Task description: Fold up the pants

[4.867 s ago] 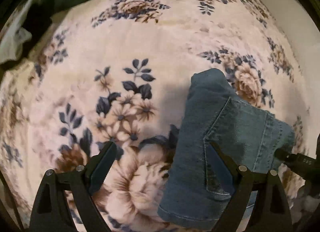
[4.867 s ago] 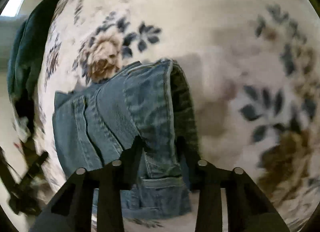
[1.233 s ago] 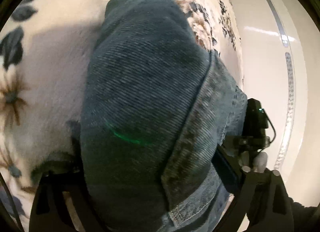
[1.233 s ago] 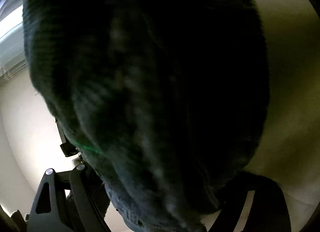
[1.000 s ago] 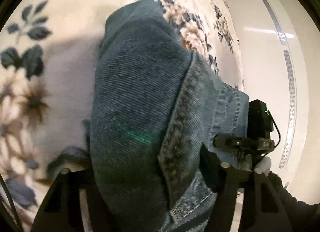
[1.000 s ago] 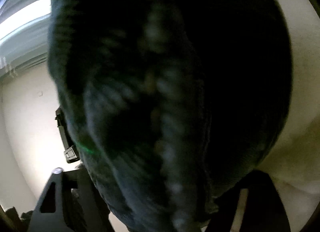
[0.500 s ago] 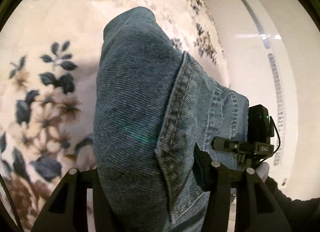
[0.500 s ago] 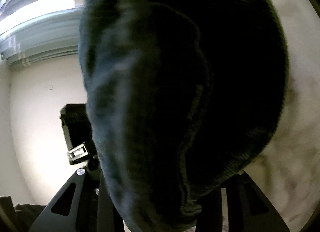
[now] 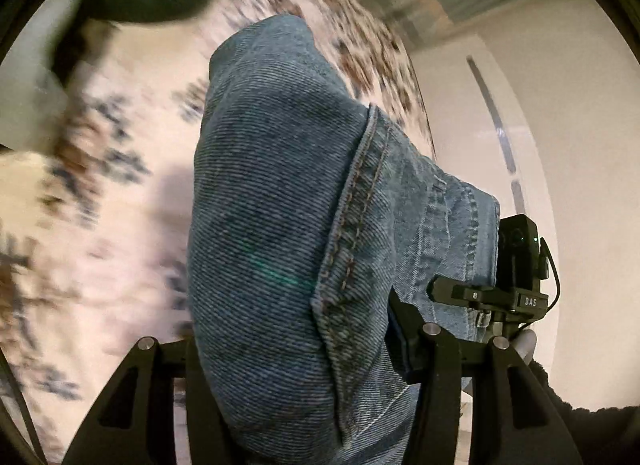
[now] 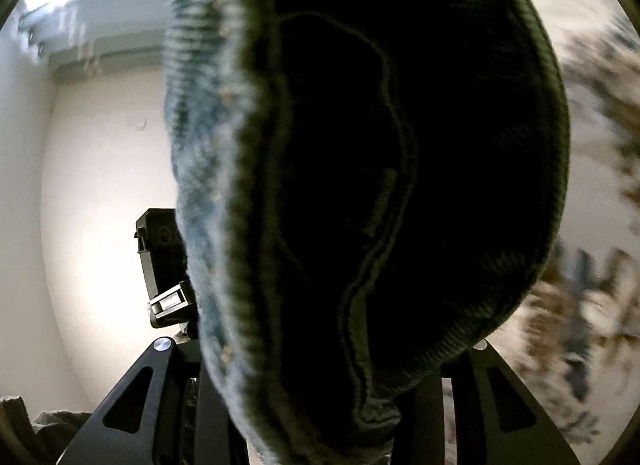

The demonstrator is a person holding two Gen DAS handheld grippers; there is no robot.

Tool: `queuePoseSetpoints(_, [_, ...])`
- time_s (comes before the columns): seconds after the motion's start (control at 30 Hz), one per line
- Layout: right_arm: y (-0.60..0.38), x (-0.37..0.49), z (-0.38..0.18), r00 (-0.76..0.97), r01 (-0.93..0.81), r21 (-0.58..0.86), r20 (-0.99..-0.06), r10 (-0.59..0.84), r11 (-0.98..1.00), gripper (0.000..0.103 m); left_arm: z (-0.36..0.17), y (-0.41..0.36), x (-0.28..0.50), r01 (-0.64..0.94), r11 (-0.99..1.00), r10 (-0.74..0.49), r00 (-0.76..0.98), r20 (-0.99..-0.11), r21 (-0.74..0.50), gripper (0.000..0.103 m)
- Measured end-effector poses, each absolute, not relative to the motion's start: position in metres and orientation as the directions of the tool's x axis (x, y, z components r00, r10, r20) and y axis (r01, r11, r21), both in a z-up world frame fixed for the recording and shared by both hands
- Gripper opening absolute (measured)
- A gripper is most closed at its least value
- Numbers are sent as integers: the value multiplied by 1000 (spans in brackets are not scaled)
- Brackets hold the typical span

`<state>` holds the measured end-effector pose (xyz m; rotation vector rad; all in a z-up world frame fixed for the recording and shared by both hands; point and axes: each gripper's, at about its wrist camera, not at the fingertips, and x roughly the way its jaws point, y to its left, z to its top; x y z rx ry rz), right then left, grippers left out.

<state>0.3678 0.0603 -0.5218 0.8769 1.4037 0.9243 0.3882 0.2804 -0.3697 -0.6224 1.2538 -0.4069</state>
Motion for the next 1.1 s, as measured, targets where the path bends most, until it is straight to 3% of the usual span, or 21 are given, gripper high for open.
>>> queuePoseSetpoints(0.3, [319, 434, -472, -38, -98, 926, -369, 929, 364, 38, -326, 510, 449, -22, 783, -580, 337, -742, -622, 49])
queuePoseSetpoints(0.53, [491, 538, -507, 4, -89, 930, -358, 934, 357, 38, -354, 645, 547, -24, 800, -559, 334, -759, -600, 50])
queuePoseSetpoints(0.6, [520, 529, -526, 1, -86, 927, -367, 930, 365, 38, -380, 676, 572, -45, 787, -570, 330, -753, -616, 50])
queuePoseSetpoints(0.8, [567, 565, -584, -21, -51, 900, -434, 901, 433, 38, -455, 745, 610, -89, 752, -610, 281, -741, -653, 52])
queuePoseSetpoints(0.87, [563, 578, -605, -11, -19, 895, -446, 895, 446, 38, -474, 749, 617, -98, 736, -630, 264, -731, -670, 58])
queuePoseSetpoints(1.0, [541, 573, -612, 46, 13, 911, -413, 910, 413, 38, -472, 733, 619, -45, 716, -668, 245, -703, -696, 61])
queuePoseSetpoints(1.1, [533, 568, -621, 64, 37, 891, -454, 888, 453, 38, -472, 722, 621, -46, 752, -636, 212, -742, -658, 64])
